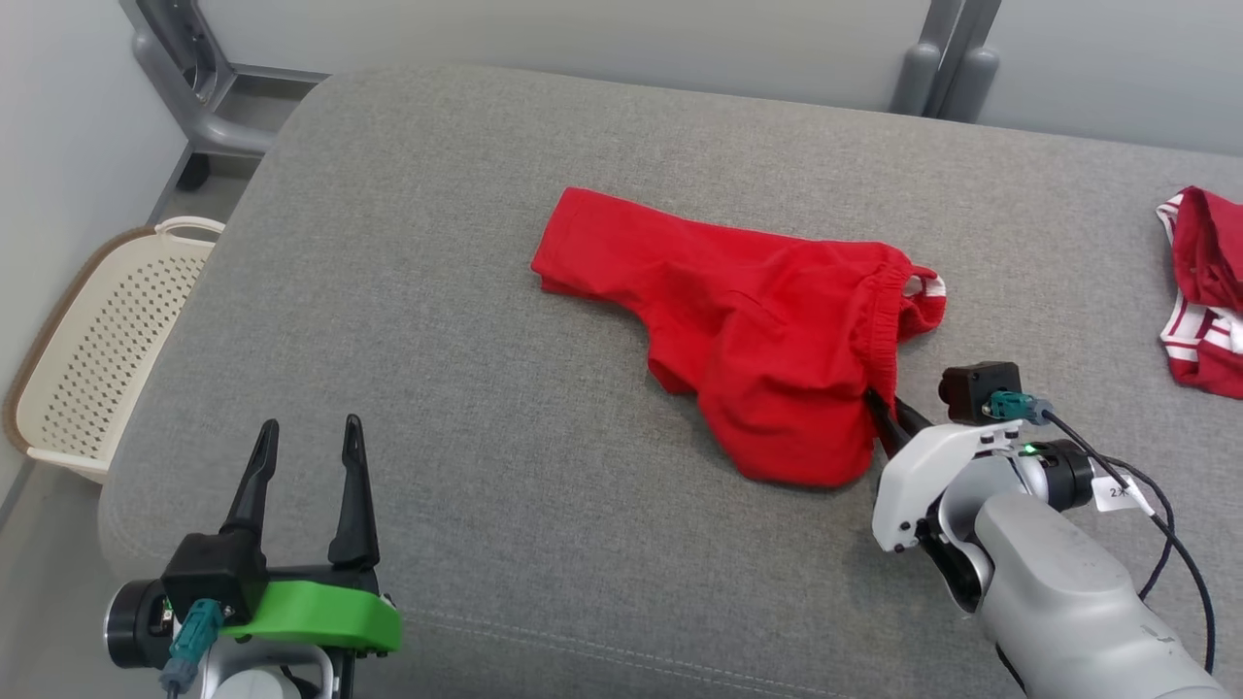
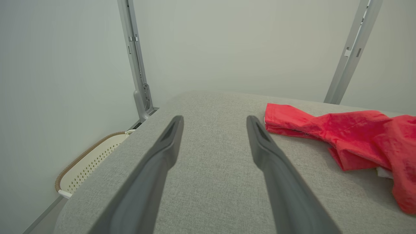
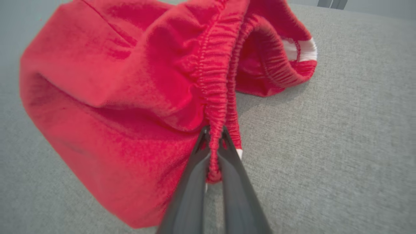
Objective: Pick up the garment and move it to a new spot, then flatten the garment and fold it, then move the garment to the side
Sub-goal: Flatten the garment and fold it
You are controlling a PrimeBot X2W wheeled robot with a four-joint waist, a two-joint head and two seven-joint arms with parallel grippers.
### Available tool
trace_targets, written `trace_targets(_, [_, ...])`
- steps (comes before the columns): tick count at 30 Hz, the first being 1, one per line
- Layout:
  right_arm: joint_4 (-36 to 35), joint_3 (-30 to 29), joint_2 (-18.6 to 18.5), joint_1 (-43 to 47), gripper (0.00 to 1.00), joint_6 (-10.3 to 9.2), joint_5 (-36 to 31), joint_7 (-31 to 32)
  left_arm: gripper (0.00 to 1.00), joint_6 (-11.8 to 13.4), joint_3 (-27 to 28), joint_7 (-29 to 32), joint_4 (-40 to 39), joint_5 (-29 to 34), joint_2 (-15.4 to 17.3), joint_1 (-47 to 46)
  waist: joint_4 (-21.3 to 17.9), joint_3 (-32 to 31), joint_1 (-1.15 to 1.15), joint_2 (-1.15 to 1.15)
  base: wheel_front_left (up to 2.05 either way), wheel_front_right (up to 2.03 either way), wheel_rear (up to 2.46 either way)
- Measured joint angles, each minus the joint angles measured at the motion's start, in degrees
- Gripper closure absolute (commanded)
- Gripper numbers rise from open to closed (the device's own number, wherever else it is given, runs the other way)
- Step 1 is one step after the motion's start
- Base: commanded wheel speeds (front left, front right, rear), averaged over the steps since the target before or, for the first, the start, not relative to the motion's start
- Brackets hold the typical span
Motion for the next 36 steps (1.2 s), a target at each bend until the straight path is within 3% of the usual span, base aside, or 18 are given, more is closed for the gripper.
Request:
trace_targets(13, [-12.3, 5.7, -0.7, -3.8, 1.0, 0.01, 7.6, -2.5, 0.0, 0.2, -0.7, 0.0, 0.8, -0.2, 0.0, 1.0, -2.9, -3.1, 0.0, 0.0, 0.0, 0.0, 0.0])
trace_targets(26, [-24.3, -0.3, -5.6, -4.7, 1.0, 0.0, 12.5, -2.8, 0.0, 0.3, -0.4, 0.0, 0.9, -0.2, 0.0, 2.1, -4.5, -4.4, 0.0, 0.0, 0.0, 0.0, 0.0])
trace_targets(36, [-34.4, -2.7, -4.5, -1.7, 1.0, -0.01, 14.1, 1.2, 0.0, 0.3, -0.8, 0.0, 0.9, -0.2, -0.1, 2.2, -5.2, -4.6, 0.0, 0.0, 0.0, 0.0, 0.0])
